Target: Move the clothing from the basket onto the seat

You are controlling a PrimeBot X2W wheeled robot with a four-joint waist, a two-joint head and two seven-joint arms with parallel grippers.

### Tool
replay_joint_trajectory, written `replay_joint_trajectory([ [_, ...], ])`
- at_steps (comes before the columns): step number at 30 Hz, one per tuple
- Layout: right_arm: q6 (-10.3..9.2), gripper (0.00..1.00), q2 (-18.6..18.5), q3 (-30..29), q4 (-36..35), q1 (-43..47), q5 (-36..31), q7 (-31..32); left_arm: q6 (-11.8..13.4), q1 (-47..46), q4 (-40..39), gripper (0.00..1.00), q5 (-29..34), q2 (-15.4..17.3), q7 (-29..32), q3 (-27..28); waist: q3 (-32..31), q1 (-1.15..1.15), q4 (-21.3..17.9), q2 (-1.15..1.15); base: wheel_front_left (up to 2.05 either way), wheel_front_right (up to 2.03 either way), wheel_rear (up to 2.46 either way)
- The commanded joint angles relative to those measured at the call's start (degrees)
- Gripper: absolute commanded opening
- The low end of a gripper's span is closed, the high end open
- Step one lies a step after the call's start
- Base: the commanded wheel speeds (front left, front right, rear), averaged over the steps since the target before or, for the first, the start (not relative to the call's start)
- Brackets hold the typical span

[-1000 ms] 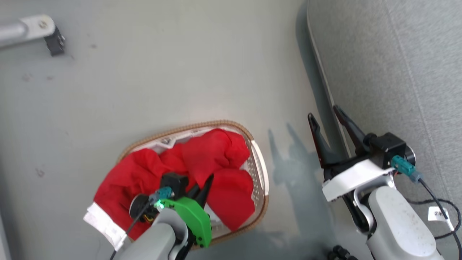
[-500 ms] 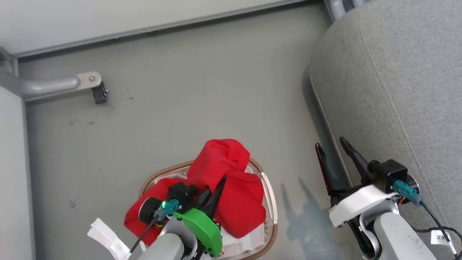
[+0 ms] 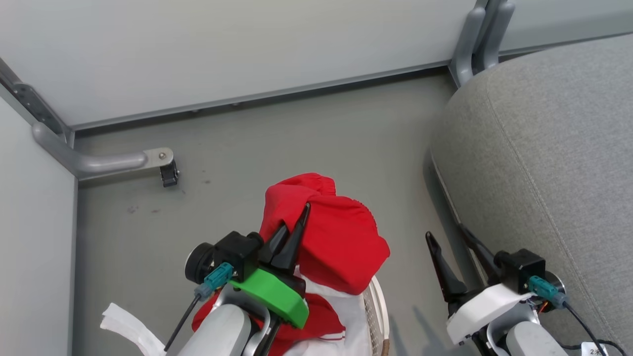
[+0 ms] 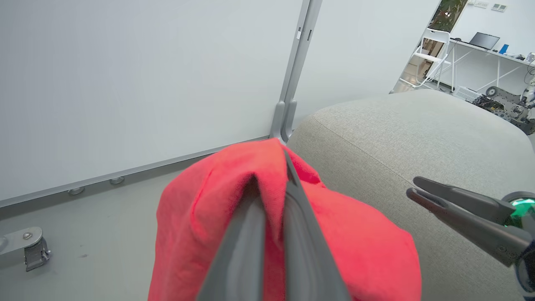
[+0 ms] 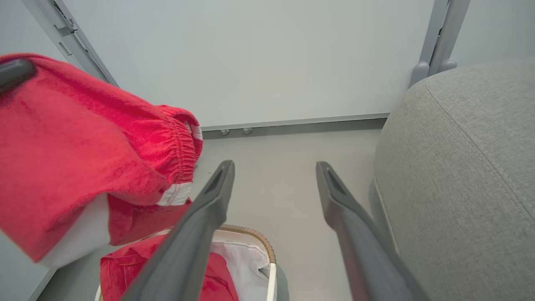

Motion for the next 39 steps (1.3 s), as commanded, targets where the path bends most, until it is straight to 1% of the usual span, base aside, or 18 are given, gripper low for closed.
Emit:
replay_joint_trajectory([
  [1, -0.02, 1.0, 0.16, 0.35, 0.25, 1.09, 0.23, -0.27, -0.19, 1.1, -1.15, 0.0, 0.58, -0.03, -0.03, 0.62, -2.07, 0.01, 0.2, 0.0, 0.0, 0.0, 0.0],
  [6, -0.02, 1.0, 0.32, 2.6, 0.49, 2.16, -0.02, -0.28, -0.19, 1.65, -4.44, 0.0, 2.08, -0.45, -0.03, 1.98, -3.86, 0.01, 0.21, 0.0, 0.0, 0.0, 0.0],
  [10, -0.02, 1.0, 0.1, 6.57, -1.27, 2.21, -0.94, -0.28, -0.19, 2.1, -6.31, 0.0, 2.71, -0.76, -0.03, 2.46, -4.83, 0.01, 0.23, 0.0, 0.0, 0.0, 0.0],
  [12, -0.02, 1.0, 0.3, 8.71, -3.27, 1.47, -0.91, -0.27, -0.19, 2.21, -6.69, 0.0, 2.93, -0.85, -0.03, 2.32, -5.14, 0.01, 0.19, 0.0, 0.0, 0.0, 0.0],
  [16, -0.02, 1.0, 0.8, 13.43, -10.1, -0.2, 0.53, -0.27, -0.19, 2.28, -6.45, 0.0, 3.15, -0.92, -0.03, 2.47, -5.34, 0.01, -0.06, 0.0, 0.0, 0.0, 0.0],
  [20, -0.02, 1.0, -0.22, 19.14, -12.75, -2.79, 0.34, -0.27, -0.19, 2.17, -6.33, 0.0, 3.41, -1.1, -0.03, 2.15, -5.19, 0.01, 0.11, 0.0, 0.0, 0.0, 0.0],
  [23, -0.03, 1.0, -0.34, 22.3, -11.68, -4.86, -0.29, -0.27, -0.19, 1.97, -6.14, 0.0, 3.35, -1.28, -0.03, 1.35, -5.2, 0.01, 0.57, 0.0, 0.0, 0.0, 0.0],
  [31, -0.03, 1.0, 1.3, 24.87, -2.17, -8.5, -2.16, -0.27, -0.19, 1.81, -6.22, 0.0, 1.8, -1.62, -0.03, -2.76, -6.09, 0.01, 3.3, 0.0, 0.0, 0.0, 0.0],
  [32, -0.03, 0.47, 1.56, 25.19, -0.88, -8.69, -1.83, -0.27, -0.19, 1.85, -6.28, 0.0, 1.73, -1.68, -0.03, -3.14, -6.14, 0.01, 3.61, 0.0, 0.0, 0.0, 0.0],
  [33, -0.03, 0.3, 1.81, 25.3, -0.3, -8.94, -1.6, -0.27, -0.19, 1.87, -6.29, 0.0, 1.64, -1.71, -0.03, -3.46, -6.19, 0.01, 3.86, 0.0, 0.0, 0.0, 0.0],
  [34, -0.03, 0.0, 2.06, 25.46, 0.5, -9.16, -1.29, -0.27, -0.19, 1.92, -6.32, 0.0, 1.44, -1.76, -0.03, -3.92, -6.26, 0.01, 4.12, 0.0, 0.0, 0.0, 0.0],
  [39, -0.03, 0.0, 2.54, 24.48, 1.64, -9.39, -0.43, -0.27, -0.19, 2.28, -6.19, 0.0, 1.05, -1.85, -0.03, -4.75, -6.32, 0.01, 4.36, 0.0, 0.0, 0.0, 0.0],
])
